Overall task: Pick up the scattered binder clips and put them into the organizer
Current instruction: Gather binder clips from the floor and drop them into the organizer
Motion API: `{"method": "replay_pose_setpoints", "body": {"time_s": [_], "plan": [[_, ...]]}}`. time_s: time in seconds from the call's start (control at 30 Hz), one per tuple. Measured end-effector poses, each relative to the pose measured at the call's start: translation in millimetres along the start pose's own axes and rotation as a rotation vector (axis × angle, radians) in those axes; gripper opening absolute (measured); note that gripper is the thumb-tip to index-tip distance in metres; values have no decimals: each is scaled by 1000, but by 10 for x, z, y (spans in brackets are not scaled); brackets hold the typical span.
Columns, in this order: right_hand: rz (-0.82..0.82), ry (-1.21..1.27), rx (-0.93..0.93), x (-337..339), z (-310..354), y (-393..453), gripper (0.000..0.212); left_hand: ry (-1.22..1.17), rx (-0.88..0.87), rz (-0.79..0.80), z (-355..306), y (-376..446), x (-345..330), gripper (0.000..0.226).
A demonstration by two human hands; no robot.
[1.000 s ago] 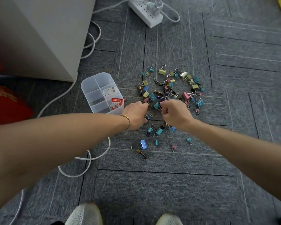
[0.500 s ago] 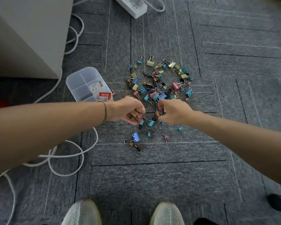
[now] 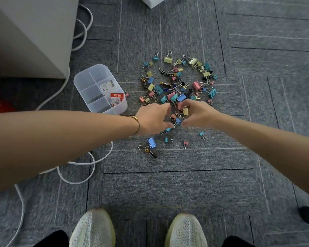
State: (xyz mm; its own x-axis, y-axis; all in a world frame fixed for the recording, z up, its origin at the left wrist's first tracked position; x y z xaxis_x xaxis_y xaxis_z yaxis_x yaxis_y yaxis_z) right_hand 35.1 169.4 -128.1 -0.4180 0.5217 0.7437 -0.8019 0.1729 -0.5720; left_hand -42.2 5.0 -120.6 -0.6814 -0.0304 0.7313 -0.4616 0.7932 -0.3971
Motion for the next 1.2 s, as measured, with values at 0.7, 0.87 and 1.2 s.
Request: {"method": "replay_pose_setpoints", "body": {"time_s": [0.7,0.87,1.2], "plan": [[-68,-129,-256,-77,48,23,40,-600,222,257,106,191,-8,35],[-221,-448,-97,-161,313,51,39,-957,368,422,221,10,111,35],[290,623,-126,-286,266,6,27,-504,343,258,414,-139,14,28]]}}
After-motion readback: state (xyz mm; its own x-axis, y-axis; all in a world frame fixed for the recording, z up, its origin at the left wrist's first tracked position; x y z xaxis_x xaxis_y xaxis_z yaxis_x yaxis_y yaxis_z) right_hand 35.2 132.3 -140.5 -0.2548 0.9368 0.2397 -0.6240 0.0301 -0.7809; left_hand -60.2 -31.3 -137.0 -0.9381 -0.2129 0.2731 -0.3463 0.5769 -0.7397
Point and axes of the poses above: each hand's wrist, its own y-axis towards the middle knuckle, its own x-axis out of the back of the hand, z = x × y, the point moved 3 cm from there along y, towards the middle knuckle, and after that the axes turned 10 degrees about -y, right-handed, at the moved point
